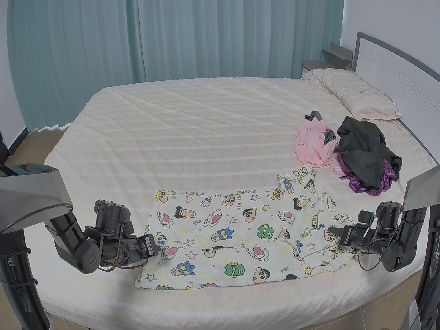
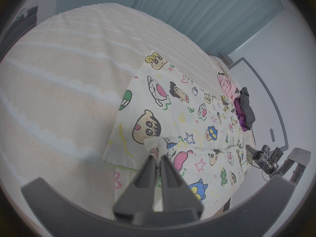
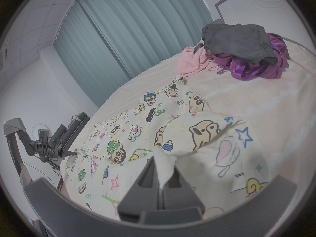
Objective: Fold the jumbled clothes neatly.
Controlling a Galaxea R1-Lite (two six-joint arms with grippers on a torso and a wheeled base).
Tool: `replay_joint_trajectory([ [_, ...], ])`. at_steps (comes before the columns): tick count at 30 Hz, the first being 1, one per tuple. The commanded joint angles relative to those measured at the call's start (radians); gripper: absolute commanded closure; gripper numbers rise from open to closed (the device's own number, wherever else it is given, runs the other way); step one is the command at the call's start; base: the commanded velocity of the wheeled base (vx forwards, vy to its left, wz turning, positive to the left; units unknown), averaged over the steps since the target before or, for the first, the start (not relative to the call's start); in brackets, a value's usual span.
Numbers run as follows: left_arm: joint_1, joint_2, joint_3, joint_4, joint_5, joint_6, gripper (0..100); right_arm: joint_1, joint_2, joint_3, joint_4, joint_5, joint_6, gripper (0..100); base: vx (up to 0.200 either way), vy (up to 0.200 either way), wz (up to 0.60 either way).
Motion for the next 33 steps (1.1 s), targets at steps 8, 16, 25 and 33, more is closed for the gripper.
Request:
replay_joint_trajectory([
  [8,0.047,0.007,-0.005,0.0,0.003,-0.058,0,-0.031,-0.045,0.005,-0.011,-0.019,0.072,0,0.0,0.0,0.0],
  [16,0.134,-0.118,0.007,0.095,-0.013,-0.144,0,-0.042,-0.145,0.031,-0.004,-0.157,0.209,0,0.0,0.0,0.0],
  [25,0.142,-0.204,0.064,0.115,-0.016,-0.192,0,-0.051,-0.194,0.057,-0.008,-0.204,0.452,0,0.0,0.0,0.0],
  [33,0.12,-0.205,0.067,0.118,-0.016,-0.204,0,-0.044,-0.208,0.066,-0.011,-0.204,0.454,0,0.0,-0.175,0.0],
])
